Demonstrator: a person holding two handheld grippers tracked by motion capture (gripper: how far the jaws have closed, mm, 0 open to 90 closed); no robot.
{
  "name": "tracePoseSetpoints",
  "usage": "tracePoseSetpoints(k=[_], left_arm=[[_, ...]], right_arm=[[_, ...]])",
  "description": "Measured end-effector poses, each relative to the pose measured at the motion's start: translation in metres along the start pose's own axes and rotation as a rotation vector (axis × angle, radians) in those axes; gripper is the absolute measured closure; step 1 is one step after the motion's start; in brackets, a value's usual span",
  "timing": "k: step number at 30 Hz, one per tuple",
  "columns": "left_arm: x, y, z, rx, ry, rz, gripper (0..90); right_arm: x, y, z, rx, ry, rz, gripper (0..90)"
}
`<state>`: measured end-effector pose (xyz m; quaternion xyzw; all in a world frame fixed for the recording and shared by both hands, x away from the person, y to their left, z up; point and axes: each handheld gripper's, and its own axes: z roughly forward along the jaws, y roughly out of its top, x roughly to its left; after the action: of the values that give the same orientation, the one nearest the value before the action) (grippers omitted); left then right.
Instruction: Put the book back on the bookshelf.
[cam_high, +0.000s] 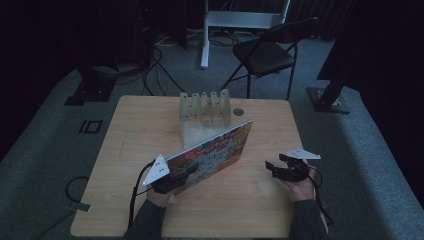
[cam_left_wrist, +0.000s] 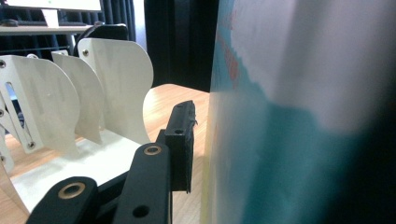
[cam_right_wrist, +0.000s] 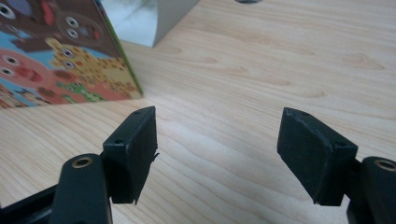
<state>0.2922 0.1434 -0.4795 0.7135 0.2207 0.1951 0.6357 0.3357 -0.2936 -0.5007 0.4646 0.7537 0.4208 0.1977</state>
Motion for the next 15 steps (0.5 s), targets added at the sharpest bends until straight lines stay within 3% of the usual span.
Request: tracePoseSetpoints(k=[15], left_arm=[[-0.001, -0.006, 0.001, -0.005, 0.001, -0.016, 69.4]], right_arm=[[0.0, -0.011, 0.015, 0.045, -0.051, -0.026, 28.1]])
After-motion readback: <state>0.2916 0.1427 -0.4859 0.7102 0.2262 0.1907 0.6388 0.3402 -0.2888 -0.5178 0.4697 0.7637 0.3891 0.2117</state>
